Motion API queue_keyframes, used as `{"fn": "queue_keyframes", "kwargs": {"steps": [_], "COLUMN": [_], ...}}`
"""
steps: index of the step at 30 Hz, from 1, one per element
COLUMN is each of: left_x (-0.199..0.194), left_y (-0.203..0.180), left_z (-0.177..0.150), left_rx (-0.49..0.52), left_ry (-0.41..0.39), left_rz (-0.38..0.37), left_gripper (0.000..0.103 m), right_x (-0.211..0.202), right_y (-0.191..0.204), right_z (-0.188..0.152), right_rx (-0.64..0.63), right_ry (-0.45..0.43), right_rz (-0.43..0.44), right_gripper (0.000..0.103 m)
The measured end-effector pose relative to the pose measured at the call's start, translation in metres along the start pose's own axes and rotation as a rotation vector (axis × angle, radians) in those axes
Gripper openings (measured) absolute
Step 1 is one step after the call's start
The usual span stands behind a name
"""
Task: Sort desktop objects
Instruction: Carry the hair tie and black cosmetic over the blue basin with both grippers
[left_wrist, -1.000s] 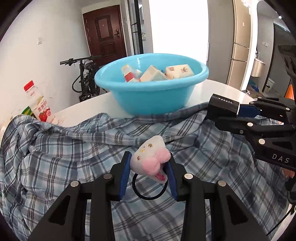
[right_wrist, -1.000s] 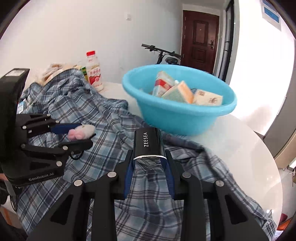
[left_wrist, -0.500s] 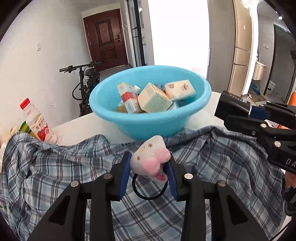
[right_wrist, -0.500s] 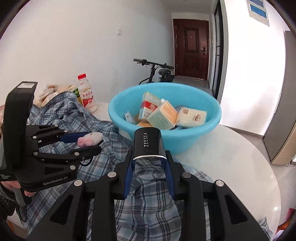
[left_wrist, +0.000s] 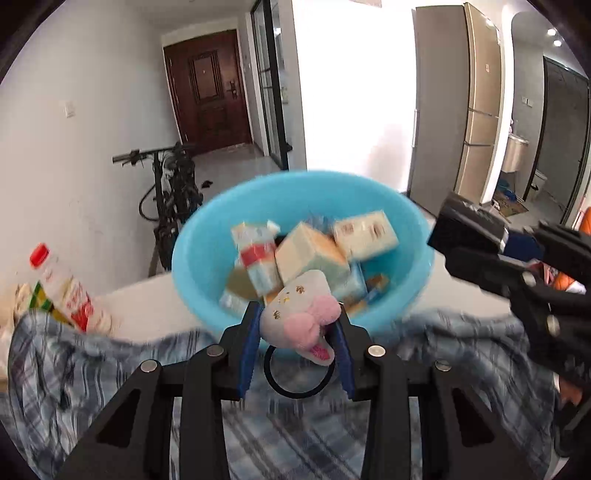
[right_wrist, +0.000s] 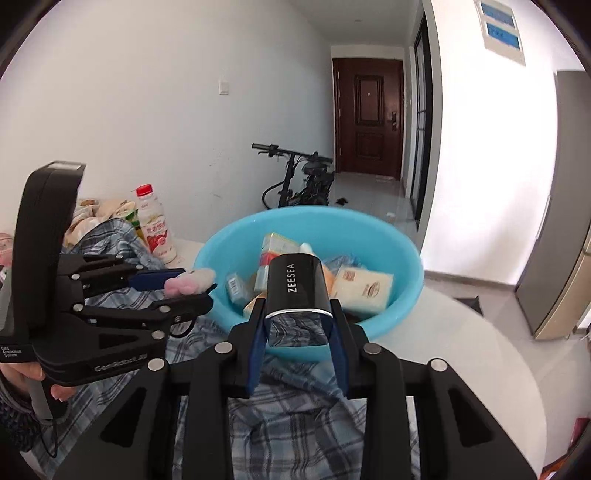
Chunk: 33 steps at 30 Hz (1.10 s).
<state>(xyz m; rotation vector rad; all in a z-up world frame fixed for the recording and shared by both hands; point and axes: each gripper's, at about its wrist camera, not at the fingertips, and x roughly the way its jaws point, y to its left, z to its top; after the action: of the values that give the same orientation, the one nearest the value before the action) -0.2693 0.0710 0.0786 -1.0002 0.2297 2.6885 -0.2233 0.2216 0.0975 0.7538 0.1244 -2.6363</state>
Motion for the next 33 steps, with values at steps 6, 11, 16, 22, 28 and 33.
{"fn": "queue_keyframes", "kwargs": {"steps": [6,11,16,22,28,33], "left_x": [0.031,0.046,0.058,0.071,0.086,0.102], "left_y": [0.006,0.013,0.027,0.04,0.045,0.054], "left_z": [0.025,0.035,0.04,0.045,0.055,0.059], "left_rx": [-0.023,-0.027,-0.064,-0.083,-0.104,-0.124], "left_ry": [0.01,0.0,-0.005,0.003,-0.001,0.024], "left_rz": [-0.038,-0.011,-0.009,0.007,0.018,0.032], "left_gripper": [0.039,0.039,0.039,0.039,0.039,0.039], "right_x": [0.014,0.033,0.048,0.065,0.074,0.089], "right_y": [-0.014,-0.02,-0.027,-0.028,-0.033,-0.029], "right_z": [0.014,0.022,0.029,0.038,0.054,0.066], "right_rx": [0.042,0.049,0.068,0.055,0.087,0.087], "right_ry": [0.002,-0.009,-0.004,0.01,-0.029,-0.053], "right_rz": [-0.014,-0.048,-0.038,-0.043,-0.053,-0.136], "right_gripper": [0.03,0.03,0.029,0.029,0.029,0.029]}}
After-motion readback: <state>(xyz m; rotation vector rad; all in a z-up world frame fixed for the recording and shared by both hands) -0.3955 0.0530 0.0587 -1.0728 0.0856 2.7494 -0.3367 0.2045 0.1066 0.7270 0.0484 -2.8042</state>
